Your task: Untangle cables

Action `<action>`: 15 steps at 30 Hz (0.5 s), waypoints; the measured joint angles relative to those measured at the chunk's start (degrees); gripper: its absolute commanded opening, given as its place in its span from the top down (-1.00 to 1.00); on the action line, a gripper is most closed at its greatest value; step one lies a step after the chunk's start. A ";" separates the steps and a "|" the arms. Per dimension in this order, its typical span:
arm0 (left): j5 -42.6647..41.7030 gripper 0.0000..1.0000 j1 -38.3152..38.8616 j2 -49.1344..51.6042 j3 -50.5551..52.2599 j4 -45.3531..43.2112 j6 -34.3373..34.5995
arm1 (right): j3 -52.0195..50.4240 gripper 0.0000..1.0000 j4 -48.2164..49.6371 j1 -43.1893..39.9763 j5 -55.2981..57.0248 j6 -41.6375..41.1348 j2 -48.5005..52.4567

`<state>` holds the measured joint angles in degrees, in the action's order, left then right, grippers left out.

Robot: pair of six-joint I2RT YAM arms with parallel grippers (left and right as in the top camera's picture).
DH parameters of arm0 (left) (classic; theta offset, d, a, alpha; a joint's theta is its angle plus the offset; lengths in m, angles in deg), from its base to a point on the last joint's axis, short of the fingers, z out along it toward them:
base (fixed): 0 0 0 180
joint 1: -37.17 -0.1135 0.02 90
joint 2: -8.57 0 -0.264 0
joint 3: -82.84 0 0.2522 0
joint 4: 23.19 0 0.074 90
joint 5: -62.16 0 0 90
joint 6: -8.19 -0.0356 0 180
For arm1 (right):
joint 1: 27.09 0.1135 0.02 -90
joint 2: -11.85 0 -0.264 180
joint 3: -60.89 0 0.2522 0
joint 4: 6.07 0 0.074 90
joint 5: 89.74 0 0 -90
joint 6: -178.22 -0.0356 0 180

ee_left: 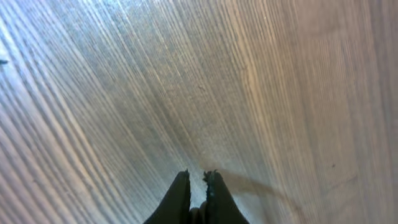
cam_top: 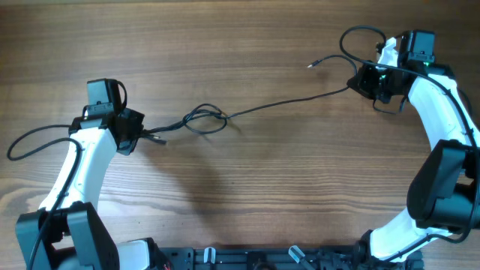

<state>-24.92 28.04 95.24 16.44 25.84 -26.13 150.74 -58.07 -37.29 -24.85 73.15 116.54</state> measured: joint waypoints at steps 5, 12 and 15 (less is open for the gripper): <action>1.16 0.92 -1.18 0.00 0.13 -1.49 0.55 | 0.00 0.85 -1.49 0.07 -9.40 9.25 0.00; -4.81 0.92 -1.81 0.00 0.35 -9.42 -10.08 | 0.00 0.17 -3.54 5.18 -16.44 15.02 0.00; -10.27 0.92 0.79 0.00 0.37 -12.92 -17.25 | 0.00 -0.31 -5.42 8.44 -15.50 14.58 0.00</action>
<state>-35.19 28.83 95.24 16.81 12.92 -43.38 150.74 -63.49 -28.85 -40.34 87.73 116.54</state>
